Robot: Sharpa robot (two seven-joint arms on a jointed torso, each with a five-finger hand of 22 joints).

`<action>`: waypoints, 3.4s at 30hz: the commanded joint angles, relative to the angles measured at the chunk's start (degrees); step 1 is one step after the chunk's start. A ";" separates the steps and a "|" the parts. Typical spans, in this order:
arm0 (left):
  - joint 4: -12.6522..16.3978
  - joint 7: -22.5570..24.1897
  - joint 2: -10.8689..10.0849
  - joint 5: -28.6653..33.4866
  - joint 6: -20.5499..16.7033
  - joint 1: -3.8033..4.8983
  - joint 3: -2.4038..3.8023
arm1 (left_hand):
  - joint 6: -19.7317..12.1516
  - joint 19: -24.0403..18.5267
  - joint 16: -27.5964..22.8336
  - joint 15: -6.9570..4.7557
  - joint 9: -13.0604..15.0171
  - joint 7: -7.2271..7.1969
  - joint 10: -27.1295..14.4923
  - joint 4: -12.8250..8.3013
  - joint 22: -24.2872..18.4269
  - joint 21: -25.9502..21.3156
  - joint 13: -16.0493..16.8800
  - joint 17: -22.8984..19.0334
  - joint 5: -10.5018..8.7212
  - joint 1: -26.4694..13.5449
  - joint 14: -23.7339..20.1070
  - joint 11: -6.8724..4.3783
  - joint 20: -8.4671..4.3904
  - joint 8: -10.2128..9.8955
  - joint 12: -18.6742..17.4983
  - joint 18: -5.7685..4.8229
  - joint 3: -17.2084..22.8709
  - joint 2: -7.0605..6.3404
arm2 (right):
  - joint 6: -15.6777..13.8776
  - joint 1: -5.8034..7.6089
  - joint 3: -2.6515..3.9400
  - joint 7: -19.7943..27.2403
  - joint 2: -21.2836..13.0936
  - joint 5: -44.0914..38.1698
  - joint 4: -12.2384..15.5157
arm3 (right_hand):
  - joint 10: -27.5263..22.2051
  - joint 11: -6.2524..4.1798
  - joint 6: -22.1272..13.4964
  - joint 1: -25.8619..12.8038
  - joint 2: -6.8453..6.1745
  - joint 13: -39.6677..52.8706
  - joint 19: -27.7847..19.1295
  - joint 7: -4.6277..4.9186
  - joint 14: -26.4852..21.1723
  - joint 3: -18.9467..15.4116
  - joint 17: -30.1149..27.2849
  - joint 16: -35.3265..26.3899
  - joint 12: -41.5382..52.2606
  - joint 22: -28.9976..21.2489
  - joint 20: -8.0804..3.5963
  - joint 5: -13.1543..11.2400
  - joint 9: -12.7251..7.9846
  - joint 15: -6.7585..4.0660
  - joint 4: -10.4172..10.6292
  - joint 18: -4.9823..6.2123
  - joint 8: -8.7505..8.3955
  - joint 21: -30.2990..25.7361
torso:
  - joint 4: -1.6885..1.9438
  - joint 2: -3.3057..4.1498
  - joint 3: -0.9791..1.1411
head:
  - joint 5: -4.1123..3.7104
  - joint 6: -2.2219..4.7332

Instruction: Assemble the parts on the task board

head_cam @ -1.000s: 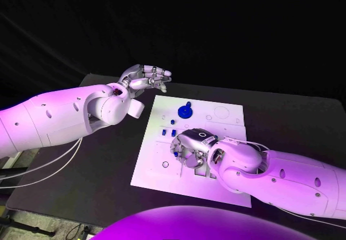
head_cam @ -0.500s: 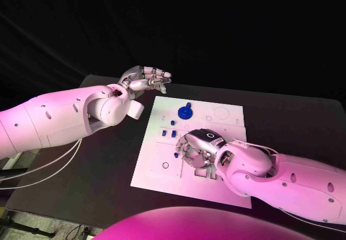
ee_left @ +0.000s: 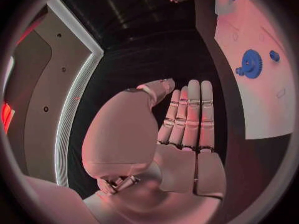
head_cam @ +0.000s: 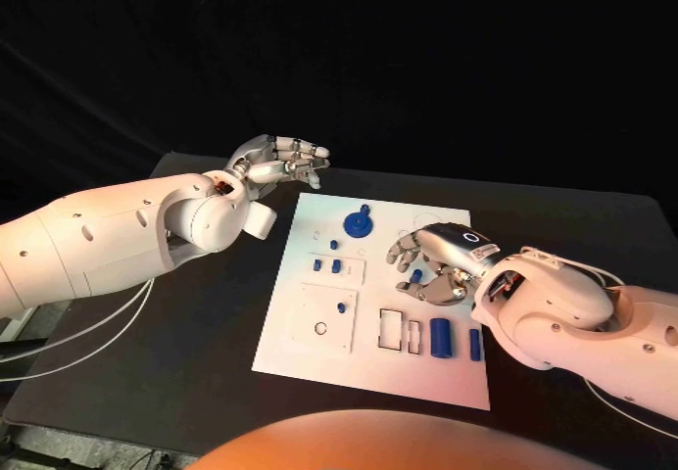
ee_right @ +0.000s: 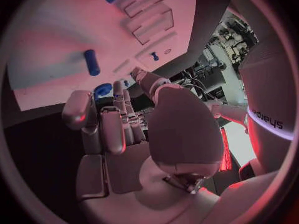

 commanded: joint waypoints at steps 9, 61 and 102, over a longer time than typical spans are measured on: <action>-0.04 0.42 0.20 -0.21 1.40 0.03 -0.18 | -0.44 0.10 -0.35 0.28 -0.08 0.89 -0.43 -0.04 -0.09 -0.41 0.09 -0.09 0.10 -0.48 -0.17 0.11 0.48 -0.33 -0.21 0.63 -0.25 -0.07 | 8.94 1.19 -0.08 -0.04 -3.06 0.75 -1.74 | -7.95 1.39 -2.29 13.63 4.46 -4.72 -1.30 -0.37 0.77 -28.09 -2.12 -0.55 3.13 0.35 1.04 0.91 -1.41 1.39 12.46 1.54 -4.17 -6.82 | 0.08 0.12 0.11 | -1.30 0.78; 0.03 -0.02 -0.03 -0.45 1.72 0.03 -0.30 | -0.45 0.12 -0.37 0.31 -0.08 0.89 -0.45 -0.02 -0.19 -0.57 0.12 -0.11 0.09 -0.53 -0.21 0.12 0.52 -0.31 -0.15 0.63 -0.31 -0.04 | 2.89 -0.65 -0.33 -1.14 1.10 -2.96 -5.17 | 9.27 -2.00 8.88 12.60 5.74 -4.41 2.97 -1.37 1.70 6.94 -1.46 0.90 2.92 5.85 -1.70 0.55 1.40 -1.57 8.81 0.11 1.93 1.07 | 0.12 0.06 -0.01 | -1.18 0.55; -0.64 -0.21 1.46 -0.55 2.51 -0.02 -0.31 | -0.45 0.21 -0.38 0.31 -0.07 0.89 -0.48 -0.02 -0.34 -0.80 0.15 -0.15 0.10 -0.52 -0.23 0.12 0.56 -0.27 -0.06 0.66 -0.36 0.07 | -0.92 -5.00 -0.10 4.77 14.36 -0.98 -2.39 | 9.96 -2.16 8.28 9.56 5.34 -4.22 2.84 -1.53 1.63 9.08 -1.99 0.82 2.17 6.23 -1.82 -2.81 3.34 -1.72 6.10 0.17 3.67 0.72 | 0.18 0.15 -0.07 | 0.37 0.52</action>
